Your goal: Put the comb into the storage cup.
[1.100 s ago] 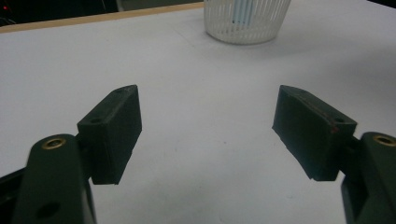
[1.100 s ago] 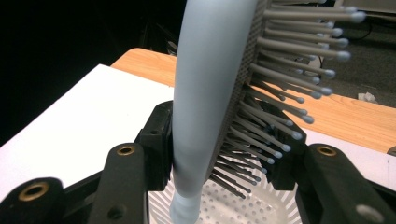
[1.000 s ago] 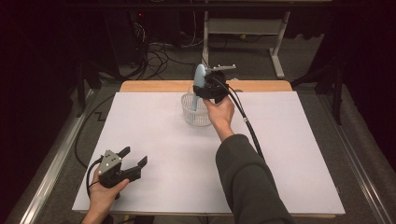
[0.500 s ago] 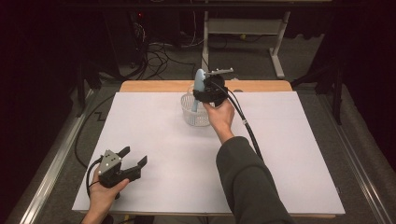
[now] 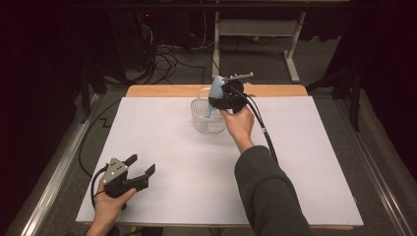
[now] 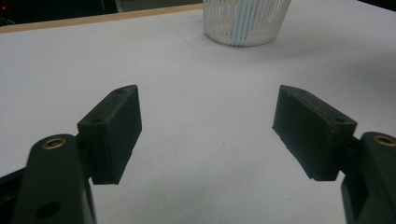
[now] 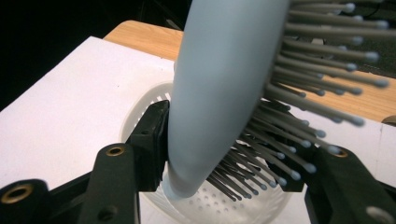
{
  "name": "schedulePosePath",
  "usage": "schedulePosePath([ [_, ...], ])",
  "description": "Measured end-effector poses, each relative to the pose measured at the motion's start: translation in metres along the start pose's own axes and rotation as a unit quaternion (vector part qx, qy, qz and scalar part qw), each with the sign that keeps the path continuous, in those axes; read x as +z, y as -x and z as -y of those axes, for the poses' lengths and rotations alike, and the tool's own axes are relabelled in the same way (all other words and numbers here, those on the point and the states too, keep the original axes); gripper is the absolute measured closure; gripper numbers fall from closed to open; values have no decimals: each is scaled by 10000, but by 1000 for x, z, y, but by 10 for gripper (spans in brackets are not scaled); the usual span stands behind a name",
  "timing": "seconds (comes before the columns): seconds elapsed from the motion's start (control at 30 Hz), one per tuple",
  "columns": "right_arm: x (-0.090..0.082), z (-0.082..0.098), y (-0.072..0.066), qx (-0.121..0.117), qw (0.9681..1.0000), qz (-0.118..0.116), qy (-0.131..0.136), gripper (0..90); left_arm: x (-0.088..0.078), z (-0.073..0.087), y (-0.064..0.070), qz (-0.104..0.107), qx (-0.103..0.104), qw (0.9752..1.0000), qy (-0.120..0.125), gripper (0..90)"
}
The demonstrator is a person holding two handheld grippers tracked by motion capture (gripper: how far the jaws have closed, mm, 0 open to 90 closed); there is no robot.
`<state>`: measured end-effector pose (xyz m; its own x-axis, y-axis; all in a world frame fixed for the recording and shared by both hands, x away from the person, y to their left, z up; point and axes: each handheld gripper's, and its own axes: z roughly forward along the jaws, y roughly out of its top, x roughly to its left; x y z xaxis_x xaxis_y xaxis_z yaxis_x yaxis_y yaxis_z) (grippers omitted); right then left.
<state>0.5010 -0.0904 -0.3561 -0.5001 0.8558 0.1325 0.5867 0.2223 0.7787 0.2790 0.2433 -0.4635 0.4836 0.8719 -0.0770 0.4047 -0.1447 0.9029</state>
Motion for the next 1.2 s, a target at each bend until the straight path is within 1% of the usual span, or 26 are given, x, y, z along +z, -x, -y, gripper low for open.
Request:
schedulePosePath([
  [0.1, -1, 0, 1, -46, 10000, -20, -32, 468, 0, 0, -1, -7, -13, 10000, 7, 246],
  [0.27, -1, 0, 3, -48, 10000, 17, -58, 455, -2, 1, -2, -3, 3, 10000, 26, 246],
  [0.4, -2, 0, 4, -53, 9999, 51, -111, 441, -1, 0, -2, -3, -49, 10000, 42, 246],
  [0.5, -3, 1, 5, -76, 9999, 56, -121, 433, 0, -1, -1, 0, -6, 10000, 15, 246],
  [0.57, -3, 2, 7, -65, 9999, 55, -138, 428, 0, 0, -1, 0, -16, 10000, 17, 246],
  [0.7, -3, 4, 11, 6, 9998, 69, -162, 410, -1, 0, -2, -9, -75, 10000, 38, 246],
  [0.9, -3, 9, 20, 124, 9996, 104, -250, 376, -1, 0, -1, 11, -53, 10000, 7, 246],
  [1.03, -2, 11, 26, 266, 9991, 100, -314, 362, -1, 0, -3, -17, -99, 9999, 18, 246],
  [1.2, -2, 12, 30, 275, 9988, 122, -391, 347, -1, 0, -3, -1, -85, 10000, 23, 246],
])
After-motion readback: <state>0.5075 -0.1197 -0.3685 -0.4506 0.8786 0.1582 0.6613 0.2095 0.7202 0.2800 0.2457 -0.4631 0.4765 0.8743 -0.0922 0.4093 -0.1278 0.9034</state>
